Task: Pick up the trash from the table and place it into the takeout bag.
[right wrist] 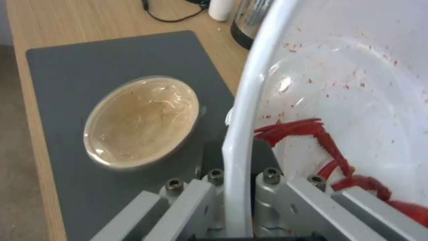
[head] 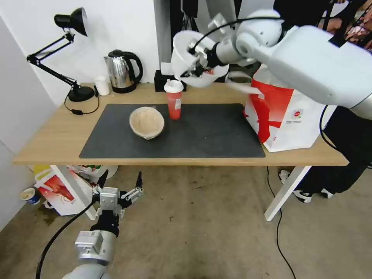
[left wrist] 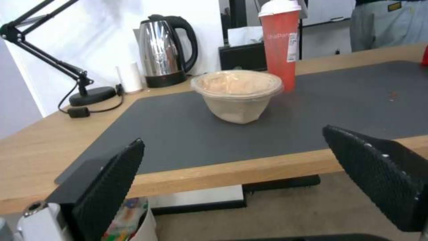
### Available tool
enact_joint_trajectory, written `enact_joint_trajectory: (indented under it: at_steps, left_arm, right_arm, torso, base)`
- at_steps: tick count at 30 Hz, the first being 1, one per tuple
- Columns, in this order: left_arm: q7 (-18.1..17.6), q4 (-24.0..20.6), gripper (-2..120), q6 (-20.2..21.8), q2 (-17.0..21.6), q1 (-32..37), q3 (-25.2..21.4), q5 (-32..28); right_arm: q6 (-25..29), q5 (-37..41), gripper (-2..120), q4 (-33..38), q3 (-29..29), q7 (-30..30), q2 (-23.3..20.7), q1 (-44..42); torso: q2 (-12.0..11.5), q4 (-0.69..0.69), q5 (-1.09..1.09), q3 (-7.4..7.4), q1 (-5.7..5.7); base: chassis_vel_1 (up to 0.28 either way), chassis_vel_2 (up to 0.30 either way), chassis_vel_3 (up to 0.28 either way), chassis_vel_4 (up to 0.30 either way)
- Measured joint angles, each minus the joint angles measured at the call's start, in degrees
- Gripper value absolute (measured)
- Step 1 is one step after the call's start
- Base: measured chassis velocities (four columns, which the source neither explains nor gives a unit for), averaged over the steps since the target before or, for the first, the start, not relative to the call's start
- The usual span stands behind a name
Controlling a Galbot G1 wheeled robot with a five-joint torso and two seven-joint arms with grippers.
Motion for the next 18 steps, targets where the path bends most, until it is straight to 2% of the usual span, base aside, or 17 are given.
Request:
enact_joint_trajectory:
  at_steps: [18]
  left_arm:
    - [0.0, 0.0, 100, 0.0, 0.0, 0.0, 0.0, 0.0]
  right_arm:
    - [0.0, 0.0, 0, -2.2, 0.9, -0.1, 2.6, 0.5]
  torso:
    - [0.0, 0.01, -0.01, 0.00, 0.00]
  base:
    - [0.000, 0.000, 0.000, 0.000]
